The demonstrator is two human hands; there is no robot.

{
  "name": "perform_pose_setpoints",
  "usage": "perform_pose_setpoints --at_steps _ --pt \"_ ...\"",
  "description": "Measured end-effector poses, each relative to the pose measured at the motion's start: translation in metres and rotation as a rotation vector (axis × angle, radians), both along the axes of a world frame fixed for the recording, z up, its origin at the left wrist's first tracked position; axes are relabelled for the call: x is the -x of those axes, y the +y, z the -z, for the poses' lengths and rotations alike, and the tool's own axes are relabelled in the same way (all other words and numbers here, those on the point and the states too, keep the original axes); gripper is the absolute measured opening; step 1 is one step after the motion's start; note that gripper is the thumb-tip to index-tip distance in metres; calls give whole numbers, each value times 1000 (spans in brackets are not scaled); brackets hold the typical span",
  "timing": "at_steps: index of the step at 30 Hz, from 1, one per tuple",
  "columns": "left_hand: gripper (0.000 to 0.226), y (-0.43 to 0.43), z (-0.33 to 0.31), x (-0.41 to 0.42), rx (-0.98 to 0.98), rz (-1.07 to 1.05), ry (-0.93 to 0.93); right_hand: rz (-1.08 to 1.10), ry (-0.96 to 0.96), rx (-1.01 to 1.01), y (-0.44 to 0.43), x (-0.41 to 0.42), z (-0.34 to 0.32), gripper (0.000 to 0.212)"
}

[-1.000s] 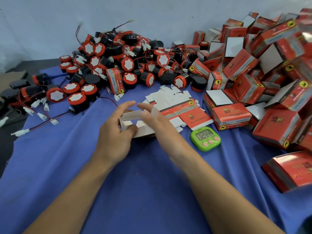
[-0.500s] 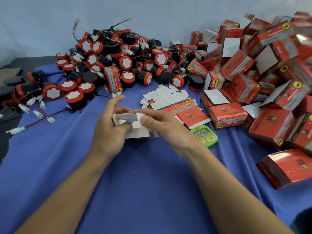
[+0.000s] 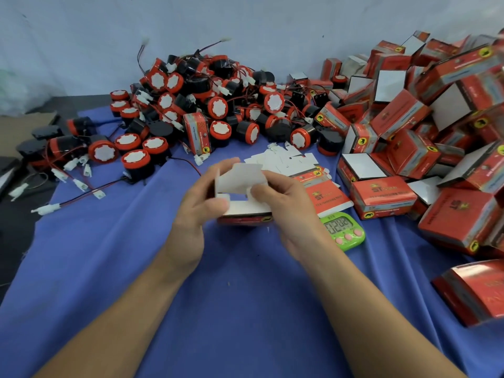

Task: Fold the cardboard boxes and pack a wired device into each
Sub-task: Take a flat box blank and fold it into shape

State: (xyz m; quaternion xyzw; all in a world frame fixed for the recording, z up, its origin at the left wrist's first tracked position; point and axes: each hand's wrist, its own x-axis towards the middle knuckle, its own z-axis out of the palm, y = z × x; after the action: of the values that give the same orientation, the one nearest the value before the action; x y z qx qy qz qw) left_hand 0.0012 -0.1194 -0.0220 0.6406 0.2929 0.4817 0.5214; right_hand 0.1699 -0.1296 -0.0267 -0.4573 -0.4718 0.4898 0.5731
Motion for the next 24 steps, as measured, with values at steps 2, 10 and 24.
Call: perform_pose_setpoints --at_steps 2,10,24 --pt "33 -1 -2 -6 68 -24 -29 9 97 53 1 -1 0 31" --pt "47 5 -4 -12 313 -176 -129 -21 262 118 0 6 -2 36" --pt "41 4 -2 -11 213 -244 -31 14 9 11 -1 -5 -1 33"
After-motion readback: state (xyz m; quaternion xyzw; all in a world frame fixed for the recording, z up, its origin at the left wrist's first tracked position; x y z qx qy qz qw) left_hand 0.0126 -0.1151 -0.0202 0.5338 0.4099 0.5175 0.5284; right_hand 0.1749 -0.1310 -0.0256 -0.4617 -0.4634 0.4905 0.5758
